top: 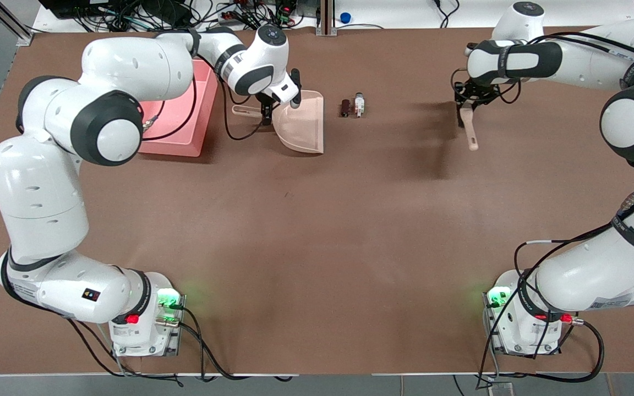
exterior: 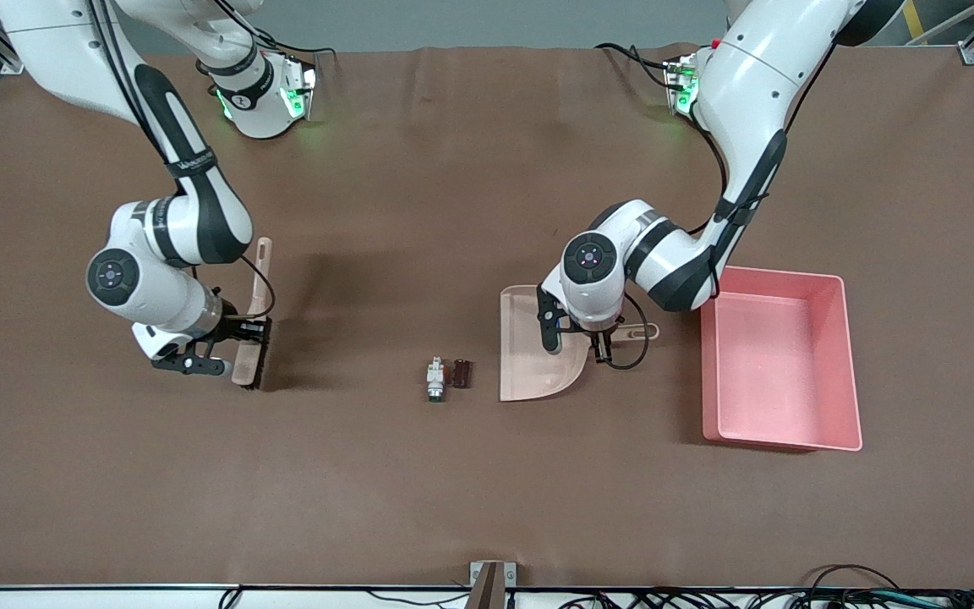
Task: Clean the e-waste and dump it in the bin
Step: 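Carry the brush with the right gripper toward the switch and capacitor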
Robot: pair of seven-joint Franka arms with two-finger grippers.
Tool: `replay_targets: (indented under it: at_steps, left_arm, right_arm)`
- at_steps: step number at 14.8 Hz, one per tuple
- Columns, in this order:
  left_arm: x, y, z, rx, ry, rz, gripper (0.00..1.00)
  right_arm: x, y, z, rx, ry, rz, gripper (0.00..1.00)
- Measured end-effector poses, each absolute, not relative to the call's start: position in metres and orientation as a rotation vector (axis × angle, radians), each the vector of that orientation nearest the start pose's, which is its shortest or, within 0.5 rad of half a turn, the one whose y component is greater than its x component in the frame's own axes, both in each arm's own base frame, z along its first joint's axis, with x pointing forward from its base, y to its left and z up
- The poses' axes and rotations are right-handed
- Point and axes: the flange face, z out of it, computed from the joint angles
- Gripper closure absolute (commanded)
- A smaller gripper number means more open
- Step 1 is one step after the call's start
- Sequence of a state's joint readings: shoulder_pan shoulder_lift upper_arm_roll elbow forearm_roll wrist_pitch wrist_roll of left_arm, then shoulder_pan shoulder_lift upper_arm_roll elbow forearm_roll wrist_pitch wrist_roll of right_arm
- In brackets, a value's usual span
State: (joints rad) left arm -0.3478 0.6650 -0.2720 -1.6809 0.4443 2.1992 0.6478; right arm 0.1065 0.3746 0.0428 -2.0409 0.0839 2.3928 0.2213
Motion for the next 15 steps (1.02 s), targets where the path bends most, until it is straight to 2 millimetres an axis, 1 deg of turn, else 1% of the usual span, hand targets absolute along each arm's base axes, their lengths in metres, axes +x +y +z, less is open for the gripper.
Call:
replay_targets:
  at_steps: [2, 4, 6, 9, 12, 15]
  left_arm:
    - [0.562, -0.361, 0.216, -2.161, 2.028, 0.161, 0.57]
    - [0.562, -0.361, 0.216, -2.161, 2.028, 0.160, 0.59]
    - [0.562, -0.361, 0.216, -2.160, 2.029, 0.159, 0.60]
    - [0.562, -0.361, 0.216, -2.160, 2.029, 0.159, 0.60]
    - [0.562, -0.361, 0.216, -2.160, 2.029, 0.158, 0.59]
    - [0.563, -0.362, 0.217, -2.161, 2.028, 0.156, 0.59]
  right_arm:
    - [0.589, 0.108, 0.258, -3.017, 0.240, 0.010, 0.99]
    - [0.589, 0.129, 0.255, -2.980, 0.249, -0.030, 0.99]
    - [0.587, 0.148, 0.243, -2.958, 0.253, -0.044, 0.99]
    - [0.586, 0.171, 0.227, -2.920, 0.277, -0.016, 0.99]
    - [0.593, 0.203, 0.224, -2.856, 0.297, -0.003, 0.99]
    - [0.599, 0.226, 0.221, -2.827, 0.276, 0.001, 0.99]
